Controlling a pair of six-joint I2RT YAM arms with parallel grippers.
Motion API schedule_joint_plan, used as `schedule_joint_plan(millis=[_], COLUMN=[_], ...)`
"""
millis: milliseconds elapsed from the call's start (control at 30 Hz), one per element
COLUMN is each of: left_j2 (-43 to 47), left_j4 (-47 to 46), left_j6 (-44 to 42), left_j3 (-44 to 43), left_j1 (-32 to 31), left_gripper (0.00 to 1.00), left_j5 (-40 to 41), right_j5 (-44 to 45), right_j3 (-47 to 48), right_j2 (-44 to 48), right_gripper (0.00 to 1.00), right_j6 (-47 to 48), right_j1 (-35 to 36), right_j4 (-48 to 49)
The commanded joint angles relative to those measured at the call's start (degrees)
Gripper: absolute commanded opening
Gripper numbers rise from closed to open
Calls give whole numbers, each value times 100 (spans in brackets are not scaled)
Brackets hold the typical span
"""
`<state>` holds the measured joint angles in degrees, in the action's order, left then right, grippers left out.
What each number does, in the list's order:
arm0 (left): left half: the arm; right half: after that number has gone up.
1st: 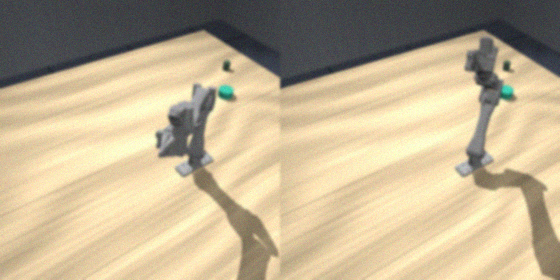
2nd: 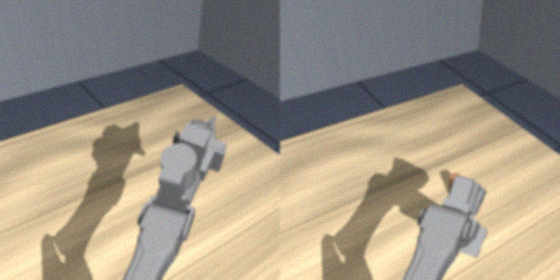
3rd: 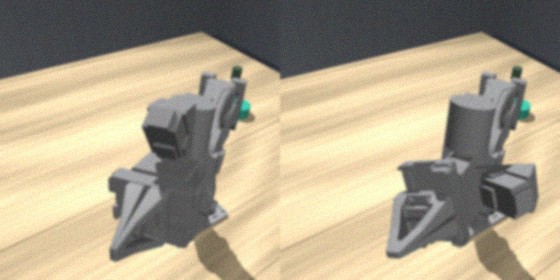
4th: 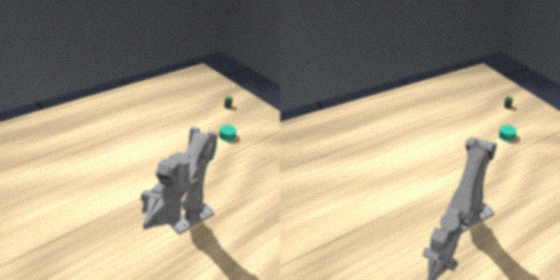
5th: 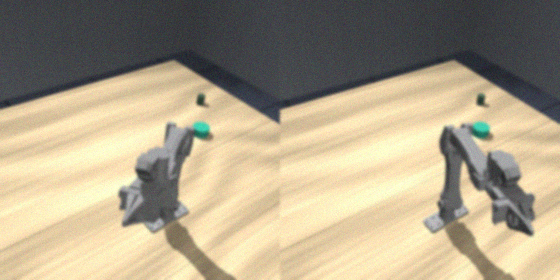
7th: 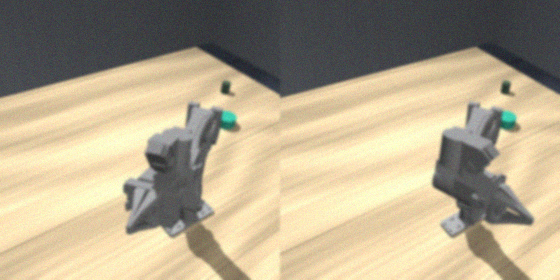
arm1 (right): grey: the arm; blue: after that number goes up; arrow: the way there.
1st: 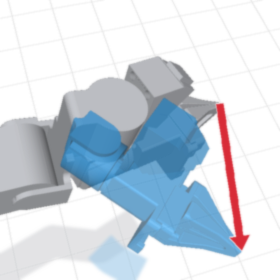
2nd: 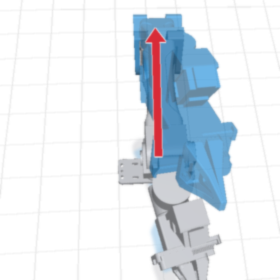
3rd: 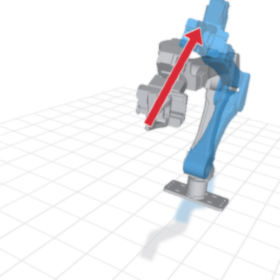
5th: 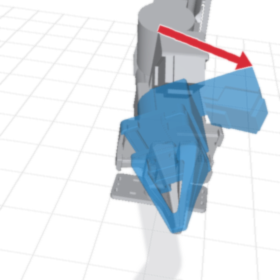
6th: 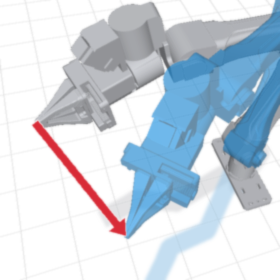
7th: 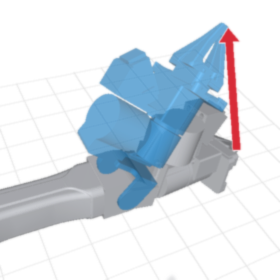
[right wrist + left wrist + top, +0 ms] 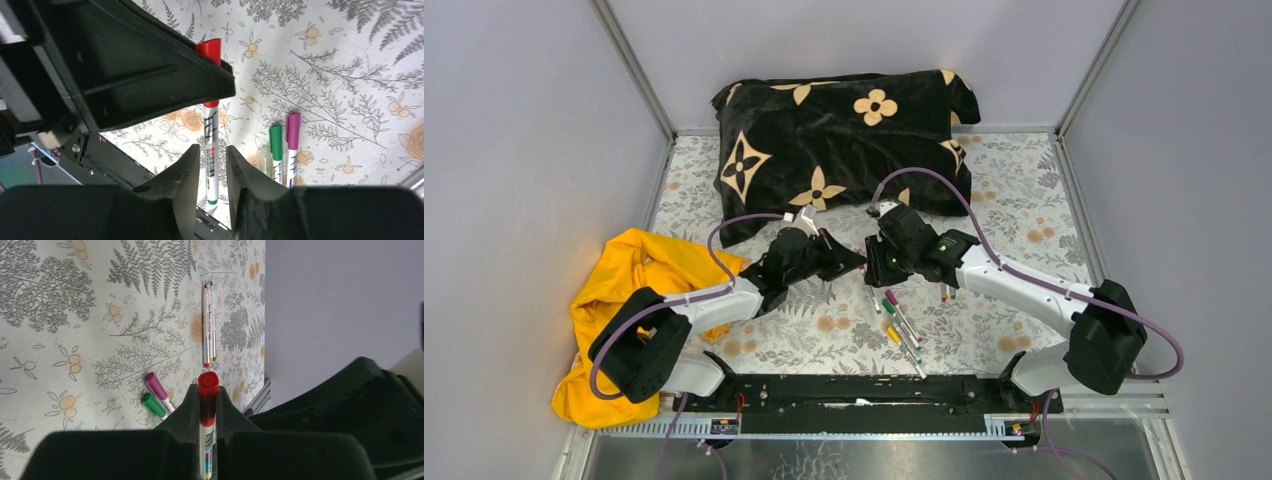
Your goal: Open the pen caps
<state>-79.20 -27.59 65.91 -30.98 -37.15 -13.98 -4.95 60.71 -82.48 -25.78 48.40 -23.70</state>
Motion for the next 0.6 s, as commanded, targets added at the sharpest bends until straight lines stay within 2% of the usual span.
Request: schedule_joint_plan(millis=[0, 167, 567], left_j2=[205, 264, 335], left_j4=[516, 870, 1074], left_j6=[18, 129, 350], left_j3=[-153, -274, -449], left_j1=[-33, -30, -29], left_gripper=[0, 0, 0], left_j5=[360, 416, 336], right_j5=[340, 615, 962], right_j3=[-24, -157, -384], right_j2=[362, 405, 349], right_gripper=[33, 36, 43], right_j6=[80, 162, 288], right_j1=[100, 267, 546], right_j4=[212, 354, 627])
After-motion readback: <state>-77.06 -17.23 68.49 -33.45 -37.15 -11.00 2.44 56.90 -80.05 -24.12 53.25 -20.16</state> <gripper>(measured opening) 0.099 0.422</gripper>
